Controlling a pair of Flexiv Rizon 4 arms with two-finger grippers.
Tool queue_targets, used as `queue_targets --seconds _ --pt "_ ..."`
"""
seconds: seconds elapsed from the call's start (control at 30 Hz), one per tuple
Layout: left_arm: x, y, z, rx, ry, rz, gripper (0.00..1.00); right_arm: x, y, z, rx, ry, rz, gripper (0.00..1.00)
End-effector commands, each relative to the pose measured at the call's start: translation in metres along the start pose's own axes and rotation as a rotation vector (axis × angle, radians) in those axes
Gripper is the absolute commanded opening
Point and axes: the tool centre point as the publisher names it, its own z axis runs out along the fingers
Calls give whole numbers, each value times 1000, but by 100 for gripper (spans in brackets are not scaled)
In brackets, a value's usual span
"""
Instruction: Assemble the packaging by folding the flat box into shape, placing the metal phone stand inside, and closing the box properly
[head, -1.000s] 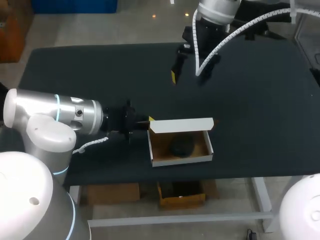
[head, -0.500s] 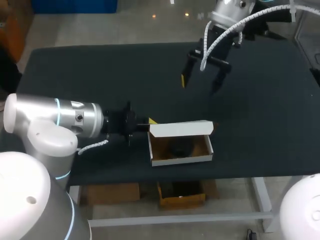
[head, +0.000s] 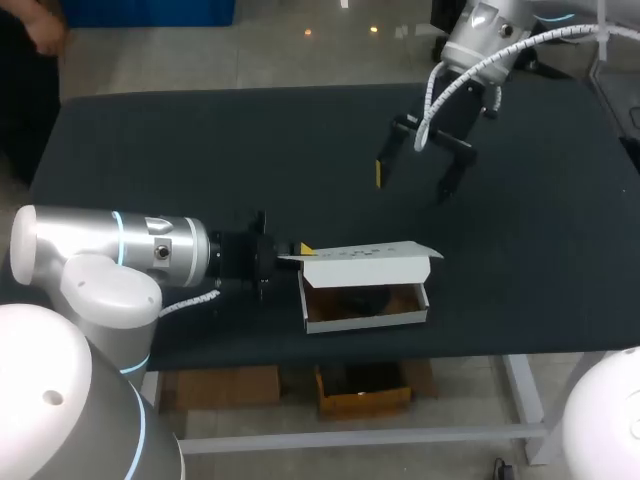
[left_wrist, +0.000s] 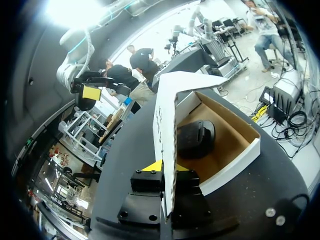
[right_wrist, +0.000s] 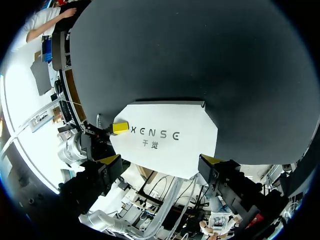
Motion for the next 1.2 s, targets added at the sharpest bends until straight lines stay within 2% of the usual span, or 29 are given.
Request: queue_targets --seconds 0.03,0.3,0.53,0.57,0.67,0.97,1.2 --pt "5 2 7 -5 -3 5 0 0 -1 -1 0 1 -2 100" --pt "5 4 8 -14 -12 20 0 9 -2 3 64 -52 58 100" --pt "6 6 7 -10 -18 30 0 -11 -6 17 85 -63 125 100" --pt "6 6 7 -10 -18 31 0 -15 -6 18 85 -59 131 96" --pt "7 7 7 -6 -19 36 0 -24 -6 21 78 -38 128 51" --pt "9 6 8 7 -22 56 0 -40 -5 40 65 5 78 40" --pt "11 6 9 14 -25 68 0 -42 -8 51 68 -15 60 40"
